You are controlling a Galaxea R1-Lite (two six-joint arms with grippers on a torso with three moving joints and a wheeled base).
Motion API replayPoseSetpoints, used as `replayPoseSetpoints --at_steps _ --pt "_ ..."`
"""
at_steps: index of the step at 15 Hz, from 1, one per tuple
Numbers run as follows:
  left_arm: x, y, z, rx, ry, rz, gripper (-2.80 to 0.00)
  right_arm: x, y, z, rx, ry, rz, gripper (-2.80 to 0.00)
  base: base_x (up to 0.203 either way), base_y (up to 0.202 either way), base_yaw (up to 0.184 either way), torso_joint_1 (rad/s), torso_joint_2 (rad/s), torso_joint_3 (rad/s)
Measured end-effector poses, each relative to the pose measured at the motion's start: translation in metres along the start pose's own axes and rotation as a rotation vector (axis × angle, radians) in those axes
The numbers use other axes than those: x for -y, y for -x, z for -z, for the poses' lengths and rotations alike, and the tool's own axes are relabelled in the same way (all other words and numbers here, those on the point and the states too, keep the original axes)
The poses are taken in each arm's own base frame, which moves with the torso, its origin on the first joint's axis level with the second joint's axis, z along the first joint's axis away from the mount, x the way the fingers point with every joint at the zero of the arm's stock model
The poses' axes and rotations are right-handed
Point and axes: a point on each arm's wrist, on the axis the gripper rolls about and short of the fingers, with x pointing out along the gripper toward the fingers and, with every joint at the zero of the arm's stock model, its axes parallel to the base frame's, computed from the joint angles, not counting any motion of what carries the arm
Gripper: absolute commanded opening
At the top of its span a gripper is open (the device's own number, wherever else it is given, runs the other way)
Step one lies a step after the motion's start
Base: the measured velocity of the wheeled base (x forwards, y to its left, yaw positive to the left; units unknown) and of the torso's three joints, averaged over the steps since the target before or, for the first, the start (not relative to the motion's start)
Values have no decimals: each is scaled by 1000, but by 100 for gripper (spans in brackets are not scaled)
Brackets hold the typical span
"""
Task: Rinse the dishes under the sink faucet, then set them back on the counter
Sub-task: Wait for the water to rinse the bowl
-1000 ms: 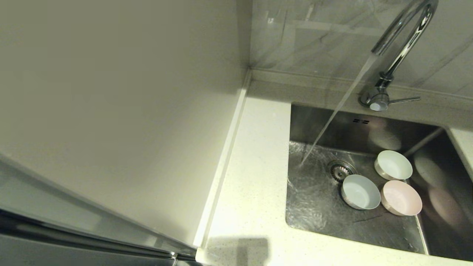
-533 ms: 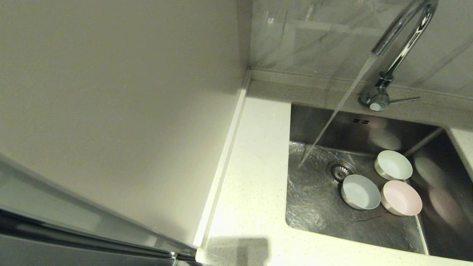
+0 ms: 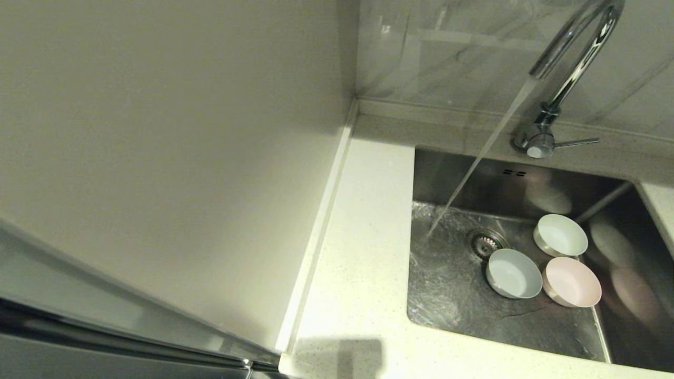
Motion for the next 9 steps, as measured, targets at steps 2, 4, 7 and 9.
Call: replayPoseSetpoints --at_steps 2,4,7,9 --pt "0 0 0 0 0 0 -280 0 0 0 0 0 0 -280 0 0 0 0 0 0" --pt "0 0 0 0 0 0 -280 0 0 0 0 0 0 -280 0 0 0 0 0 0" --pt "0 0 0 0 0 0 -280 0 0 0 0 0 0 -280 0 0 0 0 0 0" --pt "0 0 0 0 0 0 -280 0 0 0 0 1 0 -280 0 0 0 0 0 0"
